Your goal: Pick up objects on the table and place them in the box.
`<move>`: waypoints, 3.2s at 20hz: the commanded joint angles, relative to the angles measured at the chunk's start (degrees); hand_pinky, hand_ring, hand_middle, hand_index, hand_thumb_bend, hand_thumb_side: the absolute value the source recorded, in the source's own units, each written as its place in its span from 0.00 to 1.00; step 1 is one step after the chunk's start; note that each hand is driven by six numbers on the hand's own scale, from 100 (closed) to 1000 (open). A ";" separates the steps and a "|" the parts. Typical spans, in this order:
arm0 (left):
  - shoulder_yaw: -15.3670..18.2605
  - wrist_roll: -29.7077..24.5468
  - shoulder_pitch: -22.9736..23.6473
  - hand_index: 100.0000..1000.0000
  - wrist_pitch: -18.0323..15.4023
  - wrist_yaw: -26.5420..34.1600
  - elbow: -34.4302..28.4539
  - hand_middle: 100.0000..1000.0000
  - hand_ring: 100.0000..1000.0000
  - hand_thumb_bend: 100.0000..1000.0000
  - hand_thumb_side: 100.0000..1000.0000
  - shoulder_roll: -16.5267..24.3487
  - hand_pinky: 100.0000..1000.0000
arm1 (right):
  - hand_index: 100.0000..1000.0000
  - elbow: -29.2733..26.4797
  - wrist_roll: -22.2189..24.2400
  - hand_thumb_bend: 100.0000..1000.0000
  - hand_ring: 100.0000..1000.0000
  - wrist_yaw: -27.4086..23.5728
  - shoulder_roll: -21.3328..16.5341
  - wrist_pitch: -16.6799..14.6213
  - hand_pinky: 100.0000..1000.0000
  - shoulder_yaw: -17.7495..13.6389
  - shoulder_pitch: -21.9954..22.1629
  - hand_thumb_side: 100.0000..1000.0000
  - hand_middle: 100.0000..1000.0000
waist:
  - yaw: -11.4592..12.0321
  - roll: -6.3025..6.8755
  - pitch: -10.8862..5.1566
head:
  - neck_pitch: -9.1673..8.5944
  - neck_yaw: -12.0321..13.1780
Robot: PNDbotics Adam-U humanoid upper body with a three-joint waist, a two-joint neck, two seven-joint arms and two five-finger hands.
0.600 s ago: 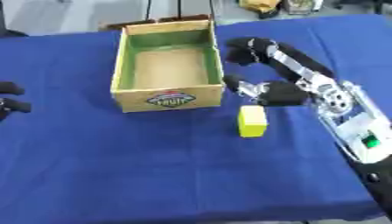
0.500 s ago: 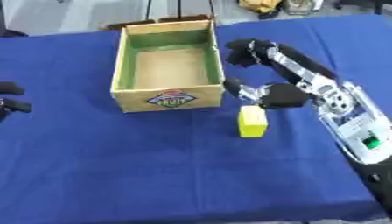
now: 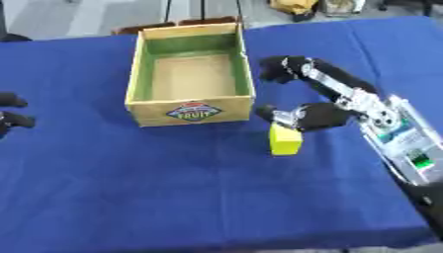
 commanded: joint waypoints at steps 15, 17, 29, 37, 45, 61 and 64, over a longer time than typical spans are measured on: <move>0.43 -0.21 -0.17 0.72 -0.09 0.07 -0.57 0.61 0.51 0.70 0.94 1.41 0.72 | 0.95 10.14 1.27 0.33 0.82 4.11 -2.08 -1.19 0.82 -0.62 0.42 0.48 0.76 | 0.03 -0.07 -1.09 | -0.21 -0.20; 0.44 -0.21 -0.18 0.72 -0.09 0.06 -0.57 0.61 0.51 0.70 0.94 1.43 0.72 | 0.95 11.20 1.26 0.33 0.82 4.36 -2.00 -1.37 0.82 -0.67 0.54 0.47 0.76 | 0.03 -0.06 -1.09 | -0.20 -0.19; 0.44 -0.26 -0.12 0.72 -0.09 0.06 -0.52 0.61 0.51 0.70 0.94 1.45 0.72 | 0.97 13.52 3.00 0.36 0.84 5.65 -2.45 -2.71 0.83 -0.56 1.29 0.49 0.78 | 0.05 -0.09 -1.12 | -0.16 -0.23; 0.46 -0.28 -0.13 0.72 -0.11 0.07 -0.53 0.61 0.51 0.70 0.94 1.47 0.72 | 0.97 15.14 3.74 0.37 0.85 6.17 -2.46 -3.15 0.84 -0.68 1.48 0.48 0.78 | 0.02 -0.05 -1.14 | -0.22 -0.21; 0.47 -0.28 -0.13 0.72 -0.12 0.06 -0.54 0.61 0.51 0.70 0.94 1.46 0.72 | 0.97 16.16 3.93 0.36 0.85 6.88 -2.32 -3.49 0.84 -0.64 1.36 0.48 0.78 | 0.11 0.00 -1.12 | -0.19 -0.23; 0.44 -0.35 -0.19 0.72 -0.12 0.09 -0.53 0.61 0.51 0.69 0.94 1.42 0.72 | 0.95 14.29 3.08 0.35 0.84 13.78 -2.14 -6.12 0.83 0.33 0.81 0.47 0.77 | 0.23 -0.01 -1.17 | -0.13 -0.29; 0.42 -0.39 -0.20 0.72 -0.11 0.09 -0.52 0.61 0.51 0.69 0.94 1.39 0.72 | 0.95 13.53 3.27 0.35 0.84 15.25 -2.09 -6.82 0.83 0.65 0.81 0.47 0.77 | 0.24 -0.03 -1.16 | -0.15 -0.30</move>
